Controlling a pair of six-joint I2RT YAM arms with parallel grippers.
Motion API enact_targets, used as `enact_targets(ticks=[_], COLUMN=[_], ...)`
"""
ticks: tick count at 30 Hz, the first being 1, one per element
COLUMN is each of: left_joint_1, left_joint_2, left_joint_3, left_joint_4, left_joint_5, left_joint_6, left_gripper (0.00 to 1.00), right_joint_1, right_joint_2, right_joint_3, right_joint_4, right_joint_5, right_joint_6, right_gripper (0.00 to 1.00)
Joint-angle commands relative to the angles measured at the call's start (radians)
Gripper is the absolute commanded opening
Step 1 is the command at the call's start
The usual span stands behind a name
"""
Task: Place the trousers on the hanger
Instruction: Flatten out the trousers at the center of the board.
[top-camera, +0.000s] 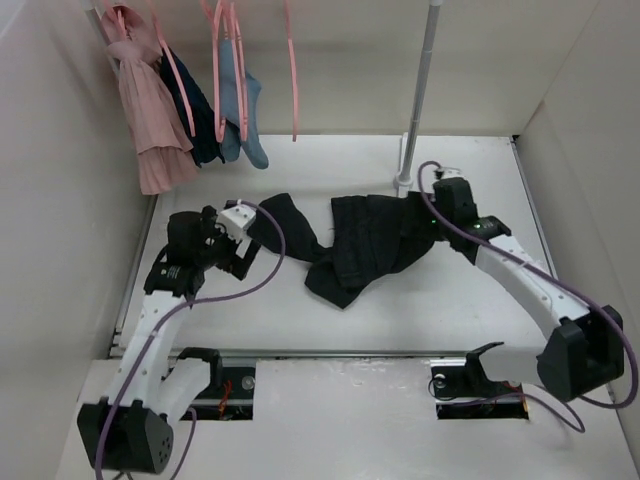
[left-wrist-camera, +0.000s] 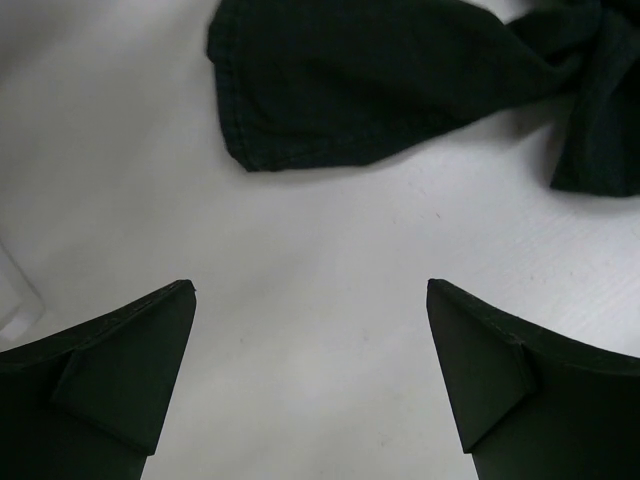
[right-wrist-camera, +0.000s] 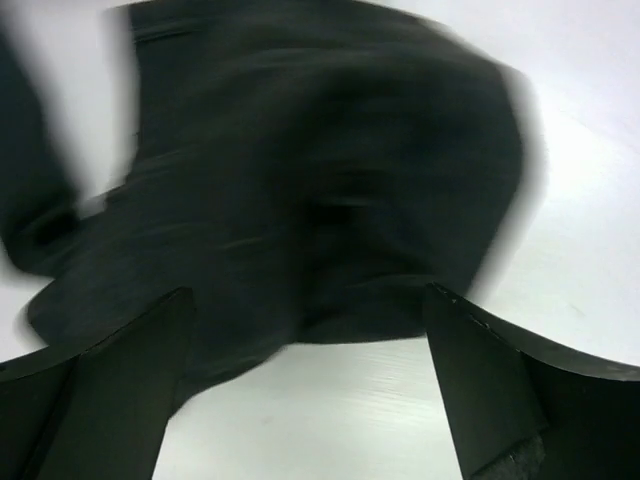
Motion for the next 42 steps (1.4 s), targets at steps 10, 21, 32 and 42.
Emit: enact_targets(ticks=[10,21,32,42], left_joint_1=[-0.283,-0.397,-0.417,-0.549], left_joint_2=[0.403,0.493,0.484,0.617], left_joint_3=[0.243,0.119,0.109,0.29], left_joint_4=[-0.112,0.178,0.189,0.207], left_joint_5=[0.148,0.191,0.144,0.141], left_joint_6=[-0.014,-0.273,-0.297,-0.297], left_gripper=[0.93,0.87,0.87,0.92], right_joint_1=[0.507,0.59,0.326,0.056], right_joint_2=[0.118,0.287,0.065,-0.144], right_joint_3=[-0.028,-0.007,0.074,0.142], right_joint_4=[0.15,0.201,0.1,-0.012], right_joint_5=[-0.051,0.004,0.0,-0.228], right_joint_6=[-0.177,-0.062,0.015,-0.083], right_gripper=[0.96,0.8,0.0,0.0])
